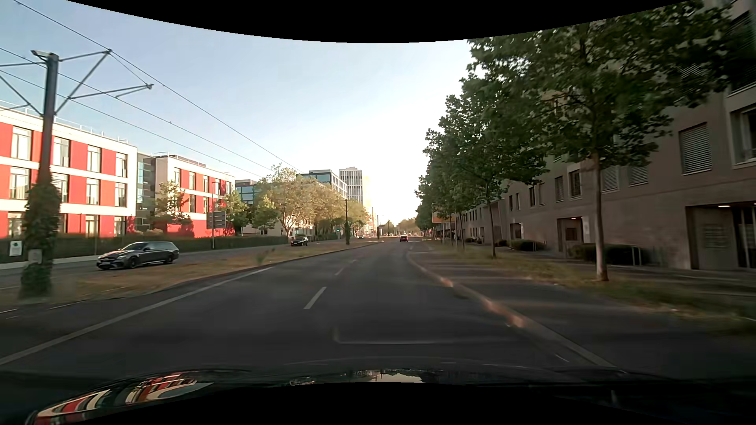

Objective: Follow the waypoints while adhering to traffic rules and regulations

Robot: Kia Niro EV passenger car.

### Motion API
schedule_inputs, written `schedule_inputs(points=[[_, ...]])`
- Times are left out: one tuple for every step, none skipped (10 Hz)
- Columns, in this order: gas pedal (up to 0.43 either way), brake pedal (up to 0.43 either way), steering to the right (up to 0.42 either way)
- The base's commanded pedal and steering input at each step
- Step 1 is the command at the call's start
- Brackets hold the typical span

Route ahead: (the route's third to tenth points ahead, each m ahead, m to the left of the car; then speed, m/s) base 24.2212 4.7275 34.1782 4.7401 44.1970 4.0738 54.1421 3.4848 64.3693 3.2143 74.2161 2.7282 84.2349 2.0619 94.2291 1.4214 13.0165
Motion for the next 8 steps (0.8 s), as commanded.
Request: schedule_inputs(points=[[0.138, 0.000, -0.021], [0.138, 0.000, -0.021], [0.130, 0.000, -0.018], [0.130, 0.000, -0.015], [0.118, 0.000, -0.010], [0.118, 0.000, -0.006], [0.118, 0.000, -0.003], [0.110, 0.000, 0.002]])
